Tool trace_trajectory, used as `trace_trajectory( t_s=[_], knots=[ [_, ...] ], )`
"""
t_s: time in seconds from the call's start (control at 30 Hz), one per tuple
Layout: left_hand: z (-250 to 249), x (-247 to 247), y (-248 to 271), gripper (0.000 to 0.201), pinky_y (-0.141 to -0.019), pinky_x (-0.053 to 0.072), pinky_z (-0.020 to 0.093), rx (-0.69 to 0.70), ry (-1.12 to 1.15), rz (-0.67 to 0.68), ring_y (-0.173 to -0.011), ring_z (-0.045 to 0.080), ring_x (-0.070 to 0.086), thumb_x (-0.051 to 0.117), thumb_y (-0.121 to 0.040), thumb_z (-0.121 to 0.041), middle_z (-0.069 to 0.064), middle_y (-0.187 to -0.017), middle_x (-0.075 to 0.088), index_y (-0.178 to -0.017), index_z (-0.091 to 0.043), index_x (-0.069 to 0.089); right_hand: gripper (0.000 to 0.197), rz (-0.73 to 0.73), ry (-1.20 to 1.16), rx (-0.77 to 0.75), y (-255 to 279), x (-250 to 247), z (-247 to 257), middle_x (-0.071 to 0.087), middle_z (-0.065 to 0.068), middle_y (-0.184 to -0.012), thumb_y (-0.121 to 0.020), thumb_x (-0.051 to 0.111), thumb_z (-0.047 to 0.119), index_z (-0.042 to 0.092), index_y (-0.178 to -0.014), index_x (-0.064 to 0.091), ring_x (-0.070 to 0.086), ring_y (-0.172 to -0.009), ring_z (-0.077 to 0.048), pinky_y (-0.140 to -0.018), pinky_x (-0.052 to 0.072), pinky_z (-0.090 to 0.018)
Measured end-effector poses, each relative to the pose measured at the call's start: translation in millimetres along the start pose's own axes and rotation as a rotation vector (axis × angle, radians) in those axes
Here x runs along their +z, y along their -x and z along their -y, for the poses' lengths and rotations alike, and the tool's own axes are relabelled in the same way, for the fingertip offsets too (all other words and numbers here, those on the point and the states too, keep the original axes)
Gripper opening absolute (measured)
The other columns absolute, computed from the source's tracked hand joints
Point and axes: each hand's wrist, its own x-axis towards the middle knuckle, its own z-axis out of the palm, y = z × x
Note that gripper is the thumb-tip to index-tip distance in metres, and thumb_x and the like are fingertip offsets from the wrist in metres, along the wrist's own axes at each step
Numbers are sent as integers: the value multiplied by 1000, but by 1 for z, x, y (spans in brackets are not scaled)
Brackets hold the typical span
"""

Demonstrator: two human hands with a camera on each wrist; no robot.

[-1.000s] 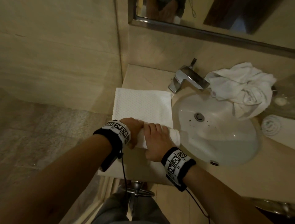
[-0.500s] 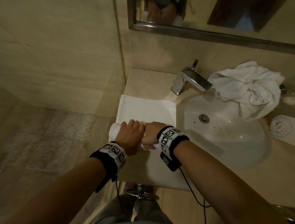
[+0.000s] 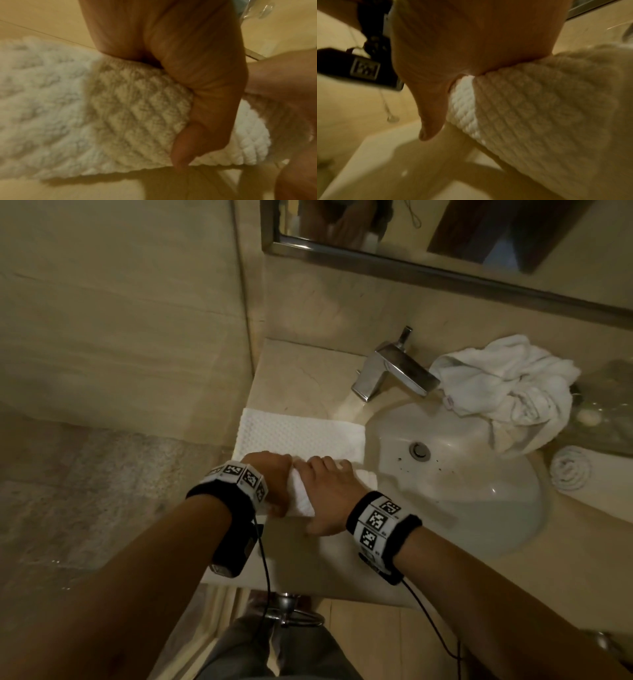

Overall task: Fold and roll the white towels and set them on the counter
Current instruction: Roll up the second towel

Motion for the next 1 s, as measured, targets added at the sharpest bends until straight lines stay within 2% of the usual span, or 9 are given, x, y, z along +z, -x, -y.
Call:
trace_trajectory(
  t_s=[0.1,0.27,0.33,0.43,0.5,0.57,0.7,0.87,1.0],
  knots=[
    [0,3,3,77,-82,50,31,-15,16,-36,-98,19,57,82,-48,-33,-1,-104,58,-117,-21,49,116,-21,59,2,-4,4,4,38,-8,-133,-63,79,42,13,-150,8,42,-119,-28,-100,36,-47],
    [-8,20,18,86,-90,39,38,26,-169,-242,-112,24,41,73,-63,-44,5,-124,43,-133,-15,33,85,-17,-4,27,-14,-14,7,54,-5,-119,-65,77,33,13,-135,34,55,-106,-24,-90,45,-37],
    [-10,27,24,78,-88,37,39,46,-224,-355,-109,26,39,65,-72,-45,8,-121,41,-135,-13,31,69,28,-83,54,-17,-21,5,59,-3,-104,-65,73,31,13,-125,43,59,-90,-20,-75,48,-31],
    [-10,31,25,58,-86,37,38,69,-245,-429,-106,26,39,58,-81,-34,9,-118,42,-129,-12,34,60,122,-197,122,-23,-27,2,60,0,-80,-49,70,23,15,-106,54,58,-68,-16,-55,51,-26],
    [-8,28,23,58,-88,37,37,85,-205,-399,-108,25,39,62,-77,-34,7,-119,42,-125,-14,36,58,168,-230,158,-26,-27,2,62,-1,-77,-42,69,21,16,-98,57,61,-67,-19,-59,58,-31],
    [-8,22,19,68,-92,38,37,85,-171,-346,-110,24,40,69,-71,-41,6,-120,43,-125,-15,37,60,149,-245,177,-26,-24,3,63,-2,-86,-48,71,23,15,-106,55,62,-76,-20,-67,58,-33],
    [-8,2,8,83,-96,42,38,35,-174,-146,-116,23,45,80,-57,-37,1,-124,48,-128,-20,40,79,8,-52,137,-17,-14,14,41,-7,-125,-67,65,46,14,-132,34,41,-117,-27,-101,35,-49],
    [-5,-7,7,59,-75,52,31,20,-8,59,-88,21,59,73,-53,-28,0,-103,60,-108,-24,52,98,-2,-5,85,-2,0,17,39,-9,-131,-64,72,33,12,-144,19,39,-120,-29,-106,28,-53],
    [-9,-4,12,71,-78,48,31,10,20,66,-102,23,58,74,-49,-31,2,-114,58,-116,-21,50,89,-7,-20,66,-7,-4,16,47,-10,-126,-65,75,33,12,-139,29,46,-115,-29,-101,35,-43]
  ],
)
